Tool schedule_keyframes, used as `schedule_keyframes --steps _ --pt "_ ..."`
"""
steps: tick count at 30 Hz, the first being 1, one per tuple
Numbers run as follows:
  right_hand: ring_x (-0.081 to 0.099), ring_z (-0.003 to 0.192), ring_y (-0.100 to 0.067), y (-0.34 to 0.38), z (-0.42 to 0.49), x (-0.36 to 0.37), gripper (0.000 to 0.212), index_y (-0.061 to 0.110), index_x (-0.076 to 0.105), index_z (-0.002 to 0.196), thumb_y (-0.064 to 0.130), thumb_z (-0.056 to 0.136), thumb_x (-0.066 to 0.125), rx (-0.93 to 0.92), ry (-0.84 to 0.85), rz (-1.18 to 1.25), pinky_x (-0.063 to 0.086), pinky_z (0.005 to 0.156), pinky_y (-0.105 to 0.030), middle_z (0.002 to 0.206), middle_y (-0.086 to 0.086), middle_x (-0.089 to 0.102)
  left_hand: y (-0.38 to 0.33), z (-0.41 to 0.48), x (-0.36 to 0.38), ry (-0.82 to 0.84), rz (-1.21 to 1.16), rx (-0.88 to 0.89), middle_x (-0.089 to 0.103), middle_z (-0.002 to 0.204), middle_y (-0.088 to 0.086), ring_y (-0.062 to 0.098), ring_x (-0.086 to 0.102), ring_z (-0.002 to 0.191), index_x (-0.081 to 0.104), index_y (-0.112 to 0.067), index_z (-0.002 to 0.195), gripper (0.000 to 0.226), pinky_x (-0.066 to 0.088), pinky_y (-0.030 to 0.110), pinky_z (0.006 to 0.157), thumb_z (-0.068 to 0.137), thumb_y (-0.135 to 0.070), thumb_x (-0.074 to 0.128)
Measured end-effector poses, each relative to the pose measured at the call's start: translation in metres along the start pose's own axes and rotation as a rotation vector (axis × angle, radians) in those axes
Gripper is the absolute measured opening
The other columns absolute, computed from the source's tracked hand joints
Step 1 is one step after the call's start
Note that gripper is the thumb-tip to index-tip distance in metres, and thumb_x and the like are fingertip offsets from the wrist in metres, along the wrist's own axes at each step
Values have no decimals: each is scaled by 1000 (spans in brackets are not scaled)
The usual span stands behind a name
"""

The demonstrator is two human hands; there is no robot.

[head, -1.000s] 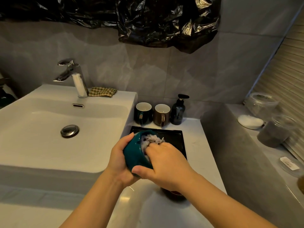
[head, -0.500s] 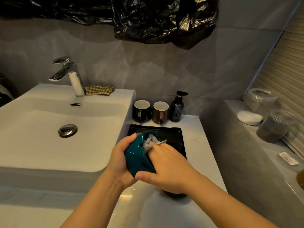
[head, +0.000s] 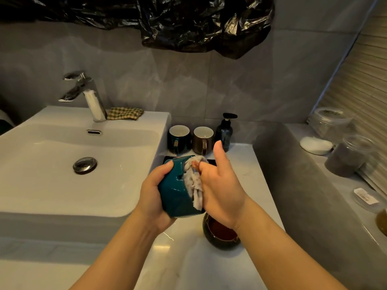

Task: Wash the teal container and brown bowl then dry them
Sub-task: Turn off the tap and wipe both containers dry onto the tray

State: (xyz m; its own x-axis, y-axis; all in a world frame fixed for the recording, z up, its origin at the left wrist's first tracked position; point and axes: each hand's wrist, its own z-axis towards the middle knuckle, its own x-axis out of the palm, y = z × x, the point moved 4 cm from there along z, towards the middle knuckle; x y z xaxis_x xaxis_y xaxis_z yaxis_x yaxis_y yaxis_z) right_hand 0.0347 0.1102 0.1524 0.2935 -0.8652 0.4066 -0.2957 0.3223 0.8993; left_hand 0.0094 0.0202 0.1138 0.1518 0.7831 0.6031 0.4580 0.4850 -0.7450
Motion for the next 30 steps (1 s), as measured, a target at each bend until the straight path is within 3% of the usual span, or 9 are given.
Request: schedule_keyframes --steps 5,10,12,15,19,21,23,27,30 --pt "62 72 5 -7 -7 3 80 19 58 107 79 66 25 -4 -65 -310 47 63 -7 85 8 61 -10 -1 -2 -25 -7 84 70 82 10 26 64 76 67 -16 100 44 52 39 71 64 -38 56" --pt "50 107 -11 4 -16 3 58 21 54 111 59 92 15 -32 -49 -1427 23 112 -29 113 -2 62 -18 0 -7 5 5 36 68 96 14 30 63 85 64 -14 113 54 51 41 73 64 -38 57" --pt "44 115 -9 1 -11 9 80 26 56 115 72 79 2 -227 -113 -1741 12 114 -36 117 4 60 -16 1 -4 25 -16 34 68 95 15 28 63 83 64 -11 110 51 50 39 75 66 -36 57" --pt "30 119 0 -11 0 8 100 25 39 133 85 64 -2 -294 -147 -1461 16 113 -34 131 8 47 -11 4 -2 29 -36 5 68 86 12 25 63 77 69 -11 96 39 47 37 75 69 -36 56" --pt "47 101 -3 -18 3 5 105 16 53 113 95 55 14 -249 -79 -970 45 92 -26 109 6 54 -14 5 -6 39 -65 -53 67 85 12 26 63 75 69 -10 94 40 47 34 73 69 -39 56" --pt "44 86 0 -14 -5 2 91 14 57 88 92 62 17 -221 -63 -1035 37 80 -15 85 11 51 -18 4 -9 52 -64 -57 66 92 12 27 61 83 67 -11 100 44 47 36 76 70 -41 56" --pt "43 89 -2 -7 -14 2 74 22 54 76 83 71 12 -257 -61 -1352 18 96 -10 79 14 54 -18 3 -9 71 -67 -52 66 94 13 28 60 86 68 -12 100 43 47 39 80 71 -42 54" --pt "41 129 -12 -3 -14 5 96 21 54 126 78 74 -2 -430 -245 -1902 -8 113 -29 130 3 58 -21 3 -3 112 -35 -26 67 94 14 28 63 83 68 -12 98 41 50 39 76 71 -40 53" --pt "23 135 -6 -5 -3 15 107 18 33 142 84 65 -3 -406 -213 -1672 -5 117 -36 146 3 39 -27 4 2 109 -2 -4 70 88 13 25 66 75 68 -10 98 42 54 35 70 71 -38 53"
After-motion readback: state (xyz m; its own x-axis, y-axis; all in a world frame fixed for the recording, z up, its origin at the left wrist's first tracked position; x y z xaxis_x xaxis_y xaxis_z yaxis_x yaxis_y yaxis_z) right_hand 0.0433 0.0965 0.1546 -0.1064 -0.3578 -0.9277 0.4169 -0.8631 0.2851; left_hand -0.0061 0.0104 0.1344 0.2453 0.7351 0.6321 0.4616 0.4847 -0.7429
